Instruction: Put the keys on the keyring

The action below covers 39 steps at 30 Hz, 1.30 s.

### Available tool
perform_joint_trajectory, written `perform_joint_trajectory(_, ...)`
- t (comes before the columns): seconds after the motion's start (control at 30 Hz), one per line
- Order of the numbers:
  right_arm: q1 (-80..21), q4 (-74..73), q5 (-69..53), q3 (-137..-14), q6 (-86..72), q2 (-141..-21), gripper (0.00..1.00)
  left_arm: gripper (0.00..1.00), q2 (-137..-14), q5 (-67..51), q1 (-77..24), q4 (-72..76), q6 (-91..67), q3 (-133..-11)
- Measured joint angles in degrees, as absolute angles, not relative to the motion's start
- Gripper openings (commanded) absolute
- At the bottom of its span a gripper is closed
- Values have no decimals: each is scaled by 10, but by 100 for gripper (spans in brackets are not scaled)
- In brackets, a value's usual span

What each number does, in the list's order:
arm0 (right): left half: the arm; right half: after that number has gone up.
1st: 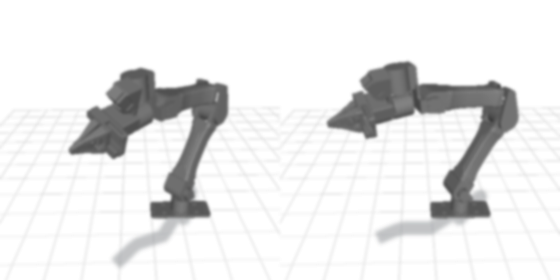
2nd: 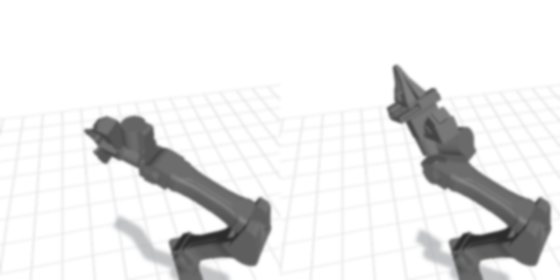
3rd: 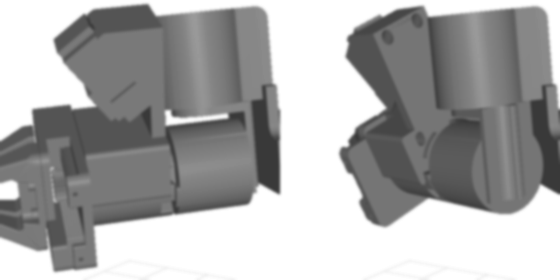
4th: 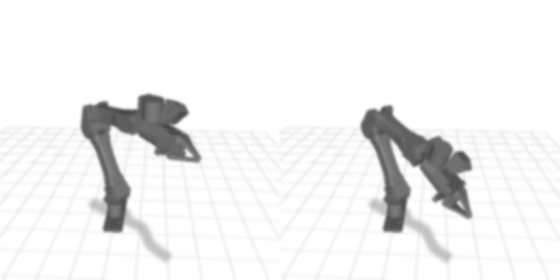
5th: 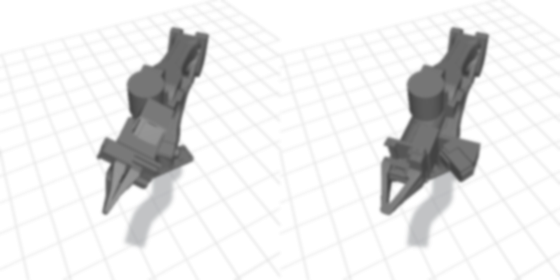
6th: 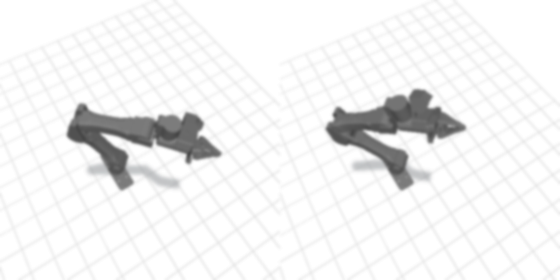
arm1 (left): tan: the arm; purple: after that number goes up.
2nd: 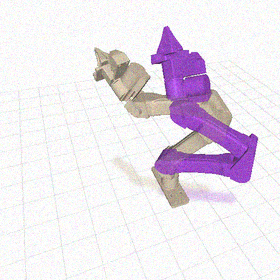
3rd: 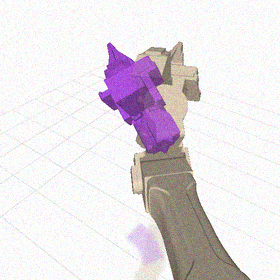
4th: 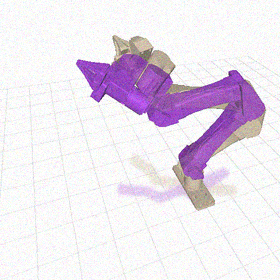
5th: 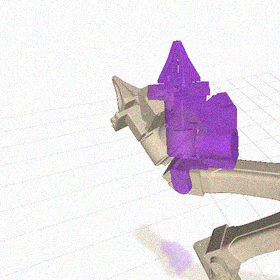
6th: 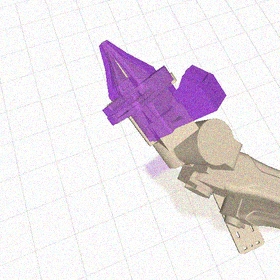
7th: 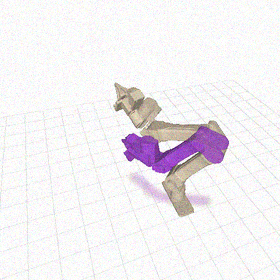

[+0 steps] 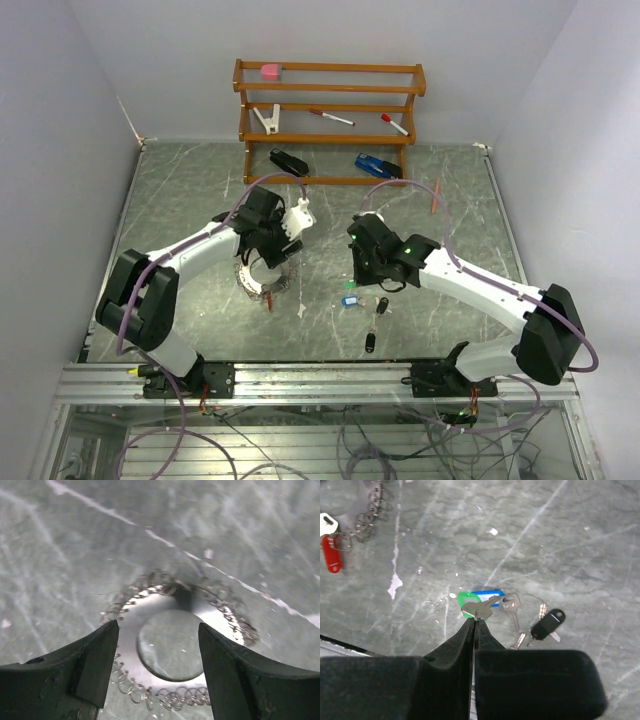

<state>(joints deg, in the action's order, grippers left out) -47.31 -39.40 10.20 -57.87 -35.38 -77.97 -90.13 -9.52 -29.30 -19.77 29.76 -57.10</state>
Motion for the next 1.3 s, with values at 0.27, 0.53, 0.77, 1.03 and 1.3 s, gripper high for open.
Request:
perform_joint_trajectory(0.27, -473, -351, 57, -578, -323, -779, 0, 76, -865, -184, -293, -324, 412, -574)
perform_joint_trajectory(0.53, -473, -326, 34, -578, -318, -780, 0, 76, -846, -186, -293, -357, 468, -562)
perform_joint_trajectory(0.77, -473, -319, 31, -561, -318, -780, 0, 75, -863, -192, -294, -334, 464, -534)
perform_joint_trajectory(1.03, -473, -319, 33, -561, -318, -780, 0, 74, -894, -213, -297, -298, 450, -534)
perform_joint_trajectory(1.3, -473, -320, 35, -555, -318, -779, 0, 73, -916, -222, -297, -297, 450, -534)
